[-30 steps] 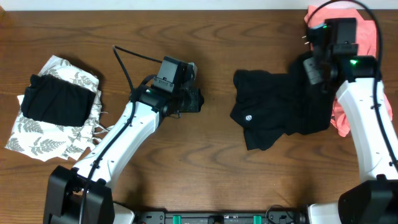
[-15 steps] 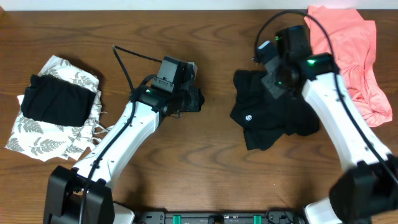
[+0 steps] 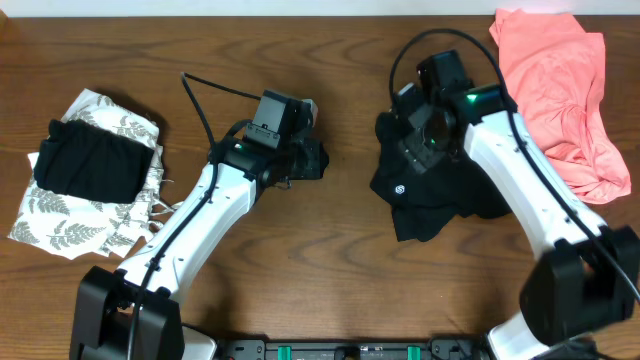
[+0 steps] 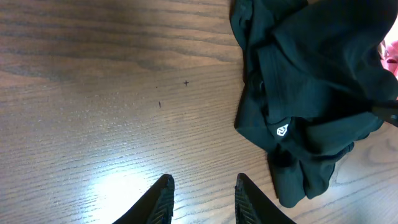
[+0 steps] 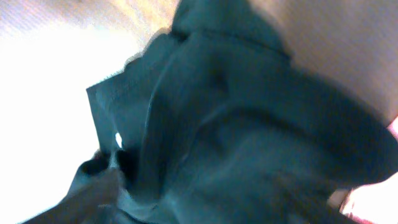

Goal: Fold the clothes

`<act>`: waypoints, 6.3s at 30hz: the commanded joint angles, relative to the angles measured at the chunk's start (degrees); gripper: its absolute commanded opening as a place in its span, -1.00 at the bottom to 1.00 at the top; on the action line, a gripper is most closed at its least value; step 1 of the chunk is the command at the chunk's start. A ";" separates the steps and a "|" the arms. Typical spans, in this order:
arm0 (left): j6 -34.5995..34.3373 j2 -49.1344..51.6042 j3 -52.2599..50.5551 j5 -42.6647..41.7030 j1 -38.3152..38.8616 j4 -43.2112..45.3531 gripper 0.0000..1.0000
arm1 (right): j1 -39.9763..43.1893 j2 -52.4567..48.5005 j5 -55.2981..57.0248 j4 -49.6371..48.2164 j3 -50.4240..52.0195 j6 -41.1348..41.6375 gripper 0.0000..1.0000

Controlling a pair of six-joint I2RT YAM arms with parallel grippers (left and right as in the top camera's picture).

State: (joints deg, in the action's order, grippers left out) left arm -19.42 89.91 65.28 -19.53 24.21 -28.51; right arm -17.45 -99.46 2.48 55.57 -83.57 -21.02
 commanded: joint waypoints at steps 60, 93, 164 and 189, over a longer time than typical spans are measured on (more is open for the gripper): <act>-0.31 20.48 0.20 -1.16 20.70 27.06 -0.33 | 35.69 -22.71 -35.85 -9.53 7.58 15.52 0.39; -14.36 14.45 0.22 -4.90 14.29 35.36 -0.36 | 18.78 5.05 -9.73 -6.73 7.52 20.57 -0.96; -5.29 6.25 4.39 2.73 -3.06 1.88 -0.52 | -9.16 0.92 4.61 -7.37 7.52 13.53 -0.97; -12.15 -3.41 2.69 -4.33 -2.08 1.55 -0.50 | -1.75 -0.04 6.21 -8.55 7.52 33.57 -0.98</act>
State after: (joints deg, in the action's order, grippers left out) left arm -26.85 83.90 68.77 -20.91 18.24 -29.50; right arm -23.11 -99.09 13.87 46.17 -75.77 2.92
